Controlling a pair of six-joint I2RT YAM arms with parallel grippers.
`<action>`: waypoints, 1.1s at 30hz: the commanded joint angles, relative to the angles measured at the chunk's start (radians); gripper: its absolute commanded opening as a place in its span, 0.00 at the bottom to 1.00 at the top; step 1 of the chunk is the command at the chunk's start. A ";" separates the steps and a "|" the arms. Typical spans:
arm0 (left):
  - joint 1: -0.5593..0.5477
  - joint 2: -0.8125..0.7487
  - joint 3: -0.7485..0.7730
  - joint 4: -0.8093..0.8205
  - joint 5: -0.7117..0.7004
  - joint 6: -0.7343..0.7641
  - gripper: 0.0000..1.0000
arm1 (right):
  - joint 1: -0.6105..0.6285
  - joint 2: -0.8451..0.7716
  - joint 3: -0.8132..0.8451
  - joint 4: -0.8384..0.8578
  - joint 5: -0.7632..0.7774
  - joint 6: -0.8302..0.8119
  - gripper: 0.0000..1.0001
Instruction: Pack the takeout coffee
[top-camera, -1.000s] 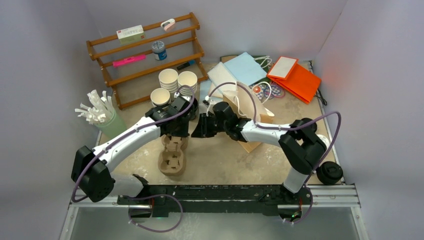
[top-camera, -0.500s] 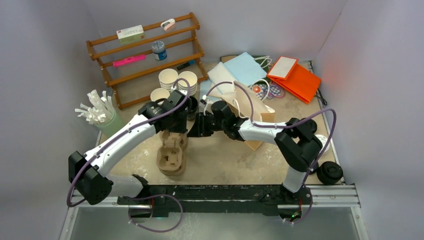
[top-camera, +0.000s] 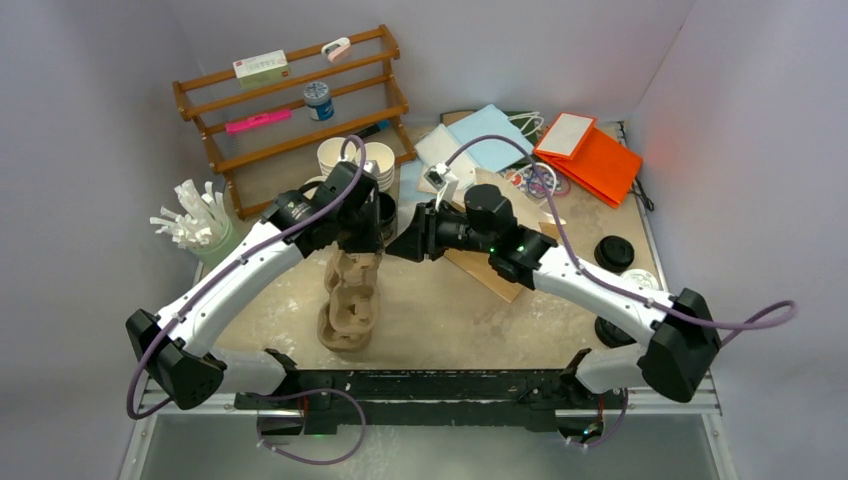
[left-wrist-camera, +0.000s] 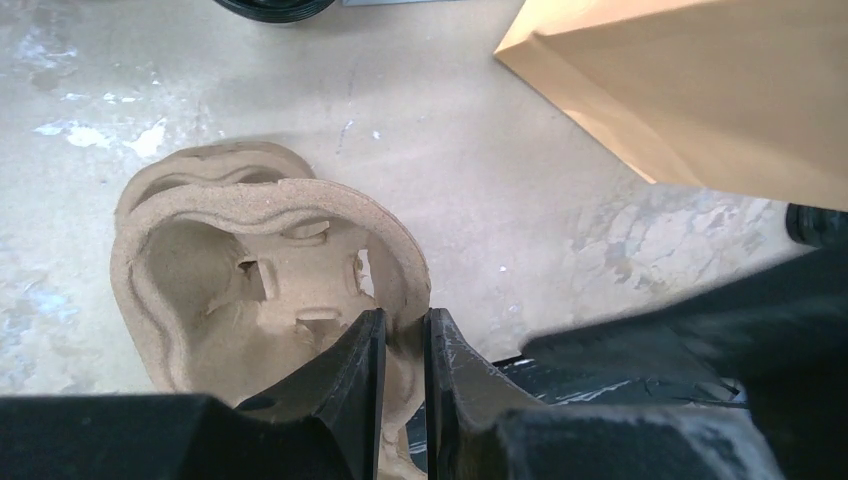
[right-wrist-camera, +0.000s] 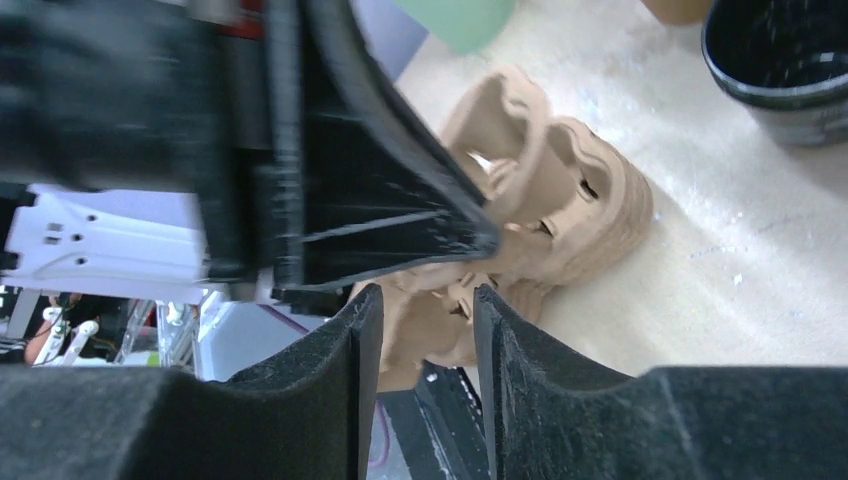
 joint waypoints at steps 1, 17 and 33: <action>-0.004 -0.020 -0.014 0.071 0.053 -0.053 0.10 | -0.004 -0.064 0.058 -0.072 0.019 -0.059 0.43; -0.149 0.084 -0.083 0.267 0.067 -0.171 0.16 | -0.004 -0.344 0.126 -0.384 0.209 -0.152 0.53; -0.151 -0.060 -0.169 0.154 0.026 -0.199 0.66 | 0.006 -0.446 0.131 -0.581 0.320 -0.300 0.63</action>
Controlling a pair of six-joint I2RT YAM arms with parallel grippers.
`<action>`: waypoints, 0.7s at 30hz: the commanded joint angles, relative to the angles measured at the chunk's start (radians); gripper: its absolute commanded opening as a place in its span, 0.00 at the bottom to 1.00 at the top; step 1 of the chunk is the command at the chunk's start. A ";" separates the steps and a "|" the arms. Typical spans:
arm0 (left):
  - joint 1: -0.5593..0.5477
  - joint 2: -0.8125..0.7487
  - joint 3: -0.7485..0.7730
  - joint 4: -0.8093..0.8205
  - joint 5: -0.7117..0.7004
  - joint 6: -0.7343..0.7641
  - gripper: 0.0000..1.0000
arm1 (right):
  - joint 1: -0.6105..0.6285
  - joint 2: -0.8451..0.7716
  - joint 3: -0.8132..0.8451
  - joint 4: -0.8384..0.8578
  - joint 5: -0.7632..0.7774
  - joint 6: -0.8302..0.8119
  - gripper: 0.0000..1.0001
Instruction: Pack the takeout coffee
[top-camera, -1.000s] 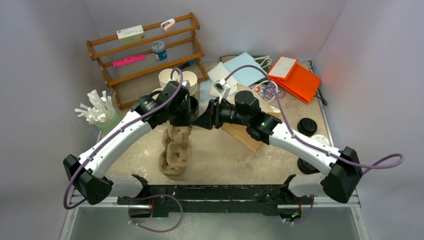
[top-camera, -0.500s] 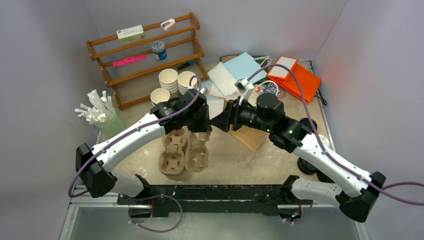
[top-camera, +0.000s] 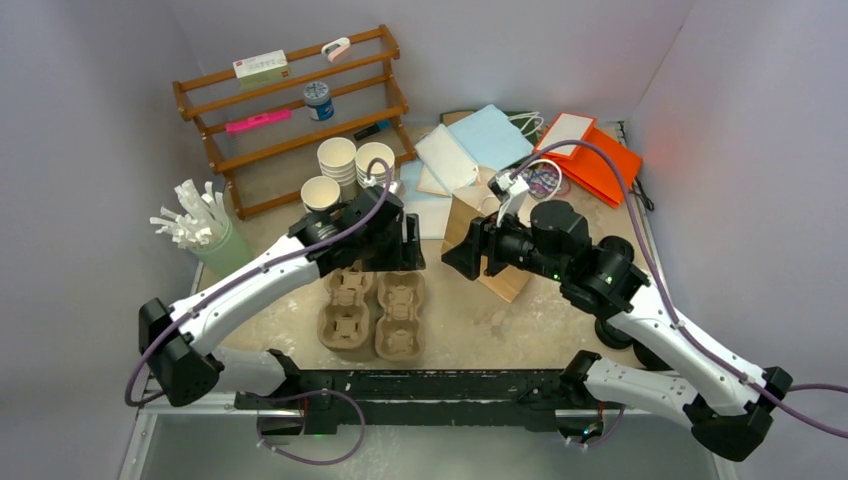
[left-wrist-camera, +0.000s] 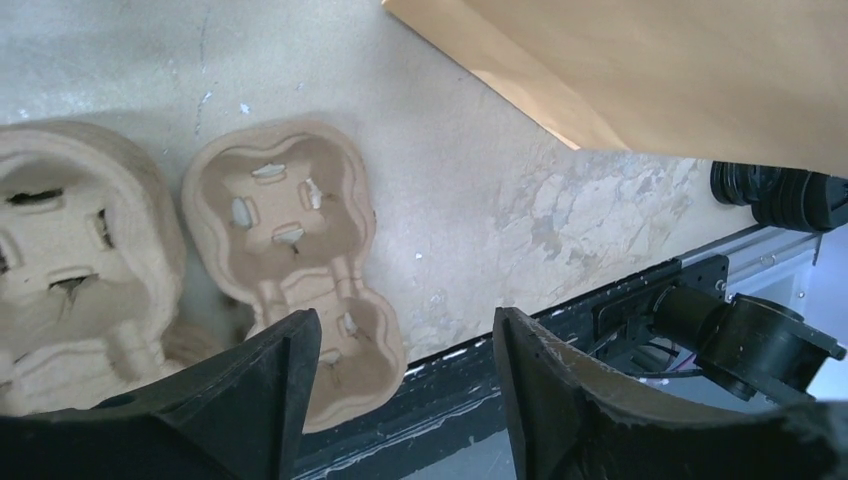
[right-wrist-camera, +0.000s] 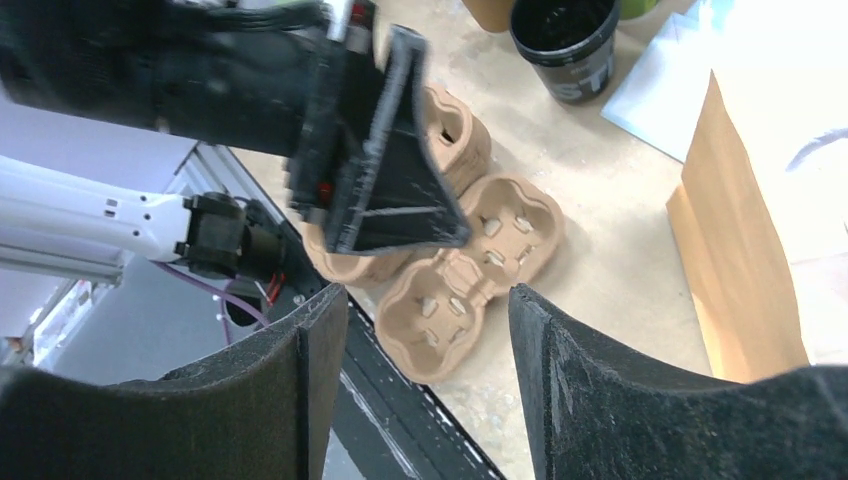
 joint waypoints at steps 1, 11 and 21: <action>0.000 -0.121 -0.075 -0.051 -0.026 -0.098 0.64 | 0.004 0.003 0.092 -0.068 0.057 -0.070 0.63; -0.030 -0.200 -0.222 0.109 0.045 -0.420 0.60 | 0.005 0.015 0.205 -0.055 0.069 -0.037 0.64; -0.059 -0.018 -0.050 -0.267 -0.154 -0.896 0.60 | 0.004 0.000 0.312 -0.093 0.081 -0.015 0.64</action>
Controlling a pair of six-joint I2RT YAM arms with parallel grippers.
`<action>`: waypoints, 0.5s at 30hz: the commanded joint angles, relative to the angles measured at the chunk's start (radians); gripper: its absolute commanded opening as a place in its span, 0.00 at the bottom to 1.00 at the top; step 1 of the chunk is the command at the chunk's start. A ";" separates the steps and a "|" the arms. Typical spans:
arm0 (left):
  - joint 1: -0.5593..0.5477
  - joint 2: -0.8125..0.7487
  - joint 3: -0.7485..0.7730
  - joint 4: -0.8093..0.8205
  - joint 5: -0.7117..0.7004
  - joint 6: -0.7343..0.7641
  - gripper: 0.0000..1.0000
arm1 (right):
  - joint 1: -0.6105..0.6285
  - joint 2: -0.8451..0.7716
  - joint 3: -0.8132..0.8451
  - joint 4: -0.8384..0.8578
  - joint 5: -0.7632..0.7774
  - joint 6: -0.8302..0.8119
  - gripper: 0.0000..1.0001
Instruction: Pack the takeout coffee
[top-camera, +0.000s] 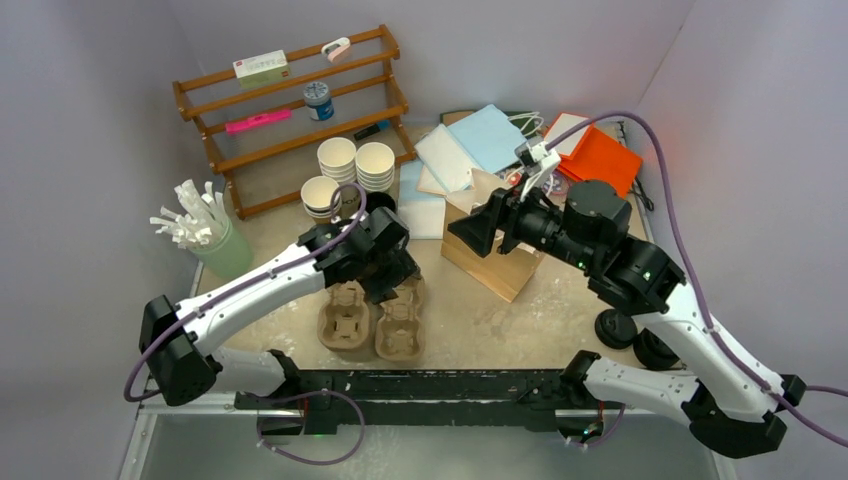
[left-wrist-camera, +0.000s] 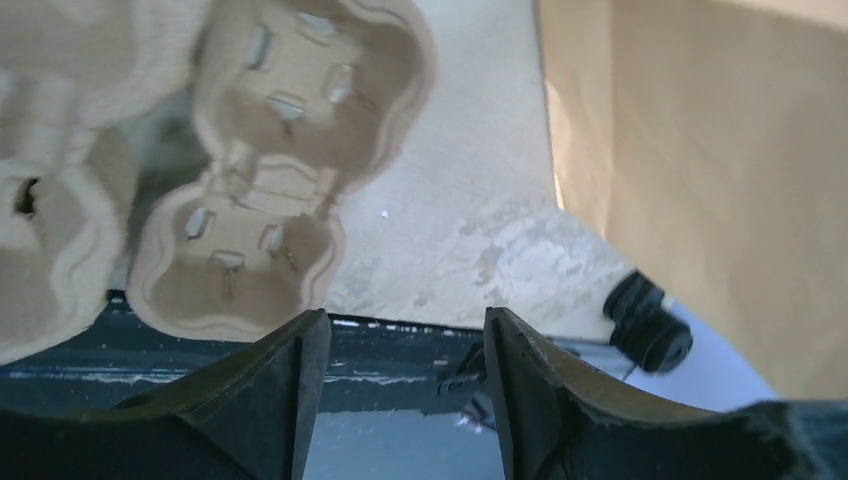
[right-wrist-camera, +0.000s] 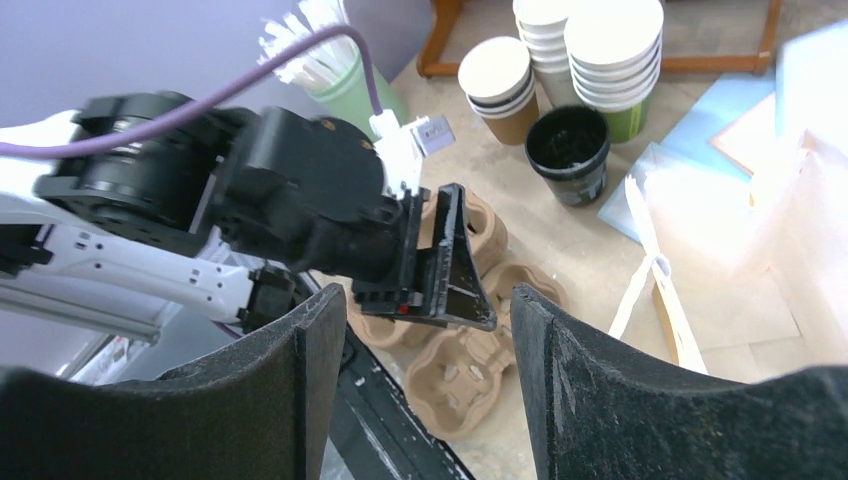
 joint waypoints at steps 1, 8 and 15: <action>-0.002 0.055 0.079 -0.195 -0.124 -0.258 0.59 | 0.003 -0.028 0.080 -0.019 0.029 0.011 0.64; -0.002 0.085 0.095 -0.154 -0.179 -0.363 0.81 | 0.004 -0.032 0.152 -0.064 0.053 0.007 0.64; -0.003 0.170 0.218 -0.137 -0.331 -0.071 0.63 | 0.003 -0.007 0.217 -0.103 0.037 -0.014 0.64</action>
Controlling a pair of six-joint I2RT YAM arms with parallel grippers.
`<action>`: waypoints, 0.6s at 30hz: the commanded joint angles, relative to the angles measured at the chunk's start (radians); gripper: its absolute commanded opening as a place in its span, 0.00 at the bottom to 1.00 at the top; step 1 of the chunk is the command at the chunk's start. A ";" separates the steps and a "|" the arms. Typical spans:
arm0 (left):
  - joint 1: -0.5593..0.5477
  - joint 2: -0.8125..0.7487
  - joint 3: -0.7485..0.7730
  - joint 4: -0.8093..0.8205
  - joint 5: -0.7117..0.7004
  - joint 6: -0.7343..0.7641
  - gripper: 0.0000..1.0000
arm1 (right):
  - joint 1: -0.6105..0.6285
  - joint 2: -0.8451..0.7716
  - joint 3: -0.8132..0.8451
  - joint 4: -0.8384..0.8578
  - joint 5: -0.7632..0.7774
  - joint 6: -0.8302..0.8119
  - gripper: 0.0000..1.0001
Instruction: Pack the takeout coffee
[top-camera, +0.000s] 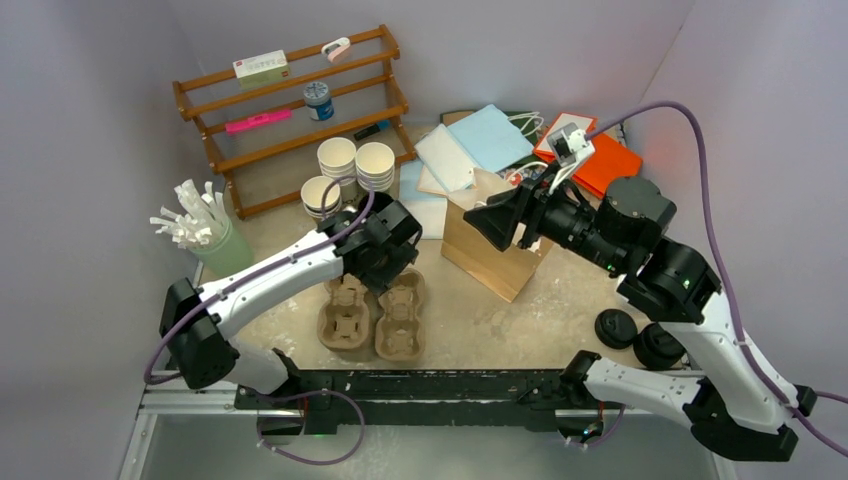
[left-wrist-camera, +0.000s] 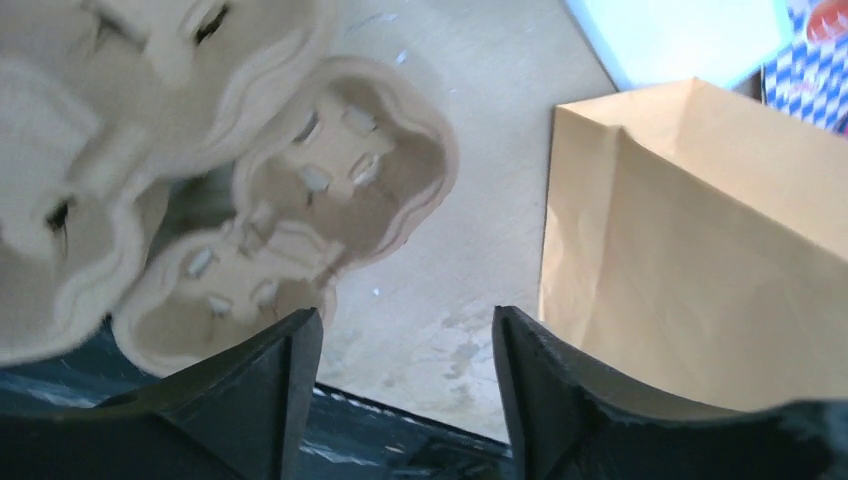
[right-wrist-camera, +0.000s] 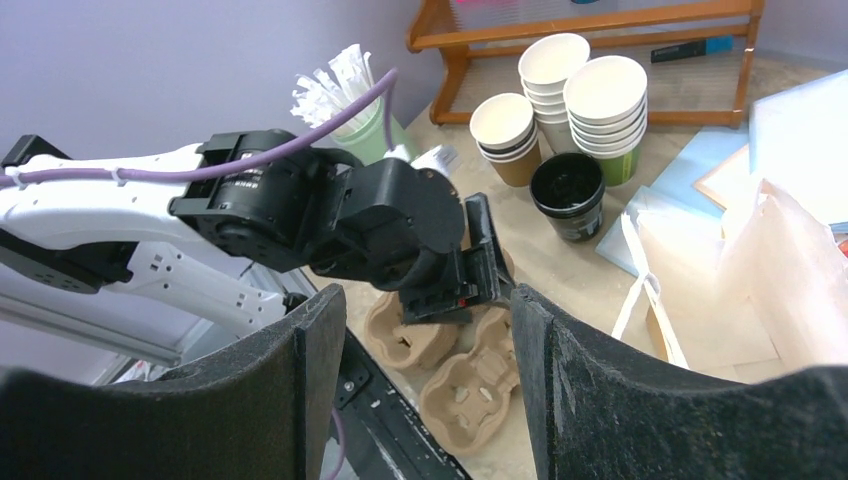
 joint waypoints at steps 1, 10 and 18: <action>-0.002 0.064 0.155 0.041 -0.148 0.426 0.61 | 0.004 0.017 0.074 -0.037 0.004 -0.020 0.64; 0.006 -0.017 0.122 0.234 0.250 1.480 0.87 | 0.004 0.018 0.129 -0.047 0.030 -0.043 0.67; -0.003 0.125 0.127 0.194 0.454 2.020 0.96 | 0.004 0.017 0.186 -0.083 0.058 -0.041 0.69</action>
